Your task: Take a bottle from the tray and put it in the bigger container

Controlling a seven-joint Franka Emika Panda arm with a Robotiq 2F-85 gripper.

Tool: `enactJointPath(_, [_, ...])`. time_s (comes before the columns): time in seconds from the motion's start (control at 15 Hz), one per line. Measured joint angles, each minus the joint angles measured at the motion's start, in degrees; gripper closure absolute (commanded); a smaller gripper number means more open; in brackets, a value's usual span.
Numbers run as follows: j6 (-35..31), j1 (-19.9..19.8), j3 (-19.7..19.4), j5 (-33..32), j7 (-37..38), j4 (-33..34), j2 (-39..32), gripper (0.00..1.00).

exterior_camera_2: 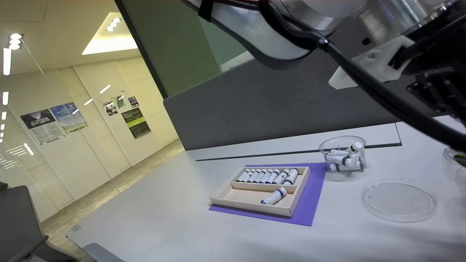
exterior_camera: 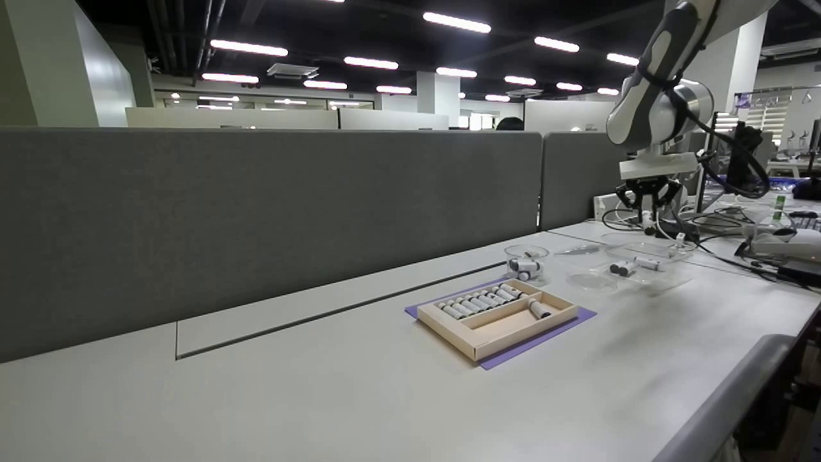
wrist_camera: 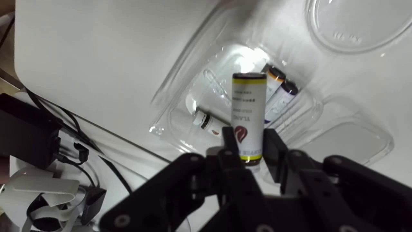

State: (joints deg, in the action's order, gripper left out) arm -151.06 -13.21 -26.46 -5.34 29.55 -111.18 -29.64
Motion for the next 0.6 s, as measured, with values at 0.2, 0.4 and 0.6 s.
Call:
enactJointPath(0.2, [-6.77, 1.9, -4.13, -0.18, 5.87, 0.63, -2.85, 0.78])
enactJointPath(0.4, [-11.15, 5.41, -9.69, -0.01, 13.0, 1.61, -6.88, 0.51])
enactJointPath(0.6, [-12.14, 11.96, -17.25, 0.63, 21.59, 2.58, -11.65, 0.3])
